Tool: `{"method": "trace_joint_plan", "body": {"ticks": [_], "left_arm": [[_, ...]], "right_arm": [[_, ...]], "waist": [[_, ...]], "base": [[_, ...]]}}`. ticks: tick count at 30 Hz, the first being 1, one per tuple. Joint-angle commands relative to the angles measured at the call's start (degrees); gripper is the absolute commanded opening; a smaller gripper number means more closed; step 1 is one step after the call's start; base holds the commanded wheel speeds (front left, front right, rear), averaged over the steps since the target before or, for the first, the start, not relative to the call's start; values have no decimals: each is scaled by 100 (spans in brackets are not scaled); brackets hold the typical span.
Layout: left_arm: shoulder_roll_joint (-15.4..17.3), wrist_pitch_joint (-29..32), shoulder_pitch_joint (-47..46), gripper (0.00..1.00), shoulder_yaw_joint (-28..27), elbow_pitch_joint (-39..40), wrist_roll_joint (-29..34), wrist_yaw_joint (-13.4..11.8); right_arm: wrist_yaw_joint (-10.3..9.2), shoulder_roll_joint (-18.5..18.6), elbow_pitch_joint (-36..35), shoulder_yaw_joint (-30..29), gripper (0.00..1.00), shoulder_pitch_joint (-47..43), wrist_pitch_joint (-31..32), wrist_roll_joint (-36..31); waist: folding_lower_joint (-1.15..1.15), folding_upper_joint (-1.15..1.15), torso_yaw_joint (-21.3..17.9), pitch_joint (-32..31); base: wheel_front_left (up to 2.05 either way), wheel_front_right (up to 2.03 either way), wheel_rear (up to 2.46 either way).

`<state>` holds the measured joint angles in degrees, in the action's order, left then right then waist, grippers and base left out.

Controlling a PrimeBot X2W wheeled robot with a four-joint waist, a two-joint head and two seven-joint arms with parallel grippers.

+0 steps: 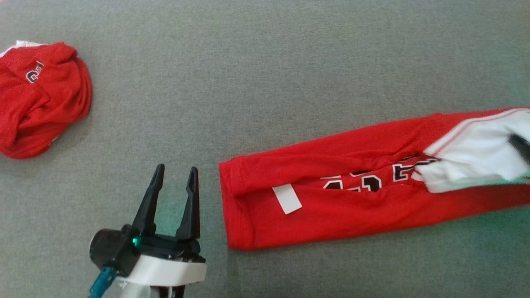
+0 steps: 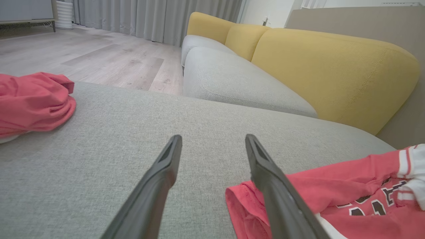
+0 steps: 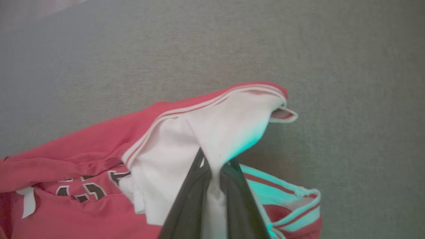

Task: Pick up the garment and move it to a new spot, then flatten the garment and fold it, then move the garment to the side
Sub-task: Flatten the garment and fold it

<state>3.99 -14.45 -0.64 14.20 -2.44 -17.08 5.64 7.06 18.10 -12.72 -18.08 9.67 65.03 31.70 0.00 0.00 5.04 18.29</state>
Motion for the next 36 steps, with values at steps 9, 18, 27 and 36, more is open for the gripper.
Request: {"method": "trace_joint_plan", "body": {"ticks": [9, 18, 27, 36], "left_arm": [[-93, -54, -50, 100, -318, 77, 50, 107], [-109, -54, -224, 100, -181, -100, -34, 147], [-111, -54, -180, 100, -123, -221, -149, 109], [-111, -55, -40, 100, -95, -264, -158, 48]], "right_arm": [[43, 44, -1552, 1623, 0, -284, 606, 585], [43, -911, -1246, 3611, 0, 374, 514, 382], [43, -1468, 54, 4629, 0, 712, -432, 187], [43, -1519, 700, 4708, 0, 895, -1330, 320]], "waist": [[0, 0, -21, -82], [0, 0, 170, -61], [0, 0, 618, -194], [0, 0, 674, -345]], "base": [[0, 0, 0], [0, 0, 0], [0, 0, 0], [0, 0, 0]]}}
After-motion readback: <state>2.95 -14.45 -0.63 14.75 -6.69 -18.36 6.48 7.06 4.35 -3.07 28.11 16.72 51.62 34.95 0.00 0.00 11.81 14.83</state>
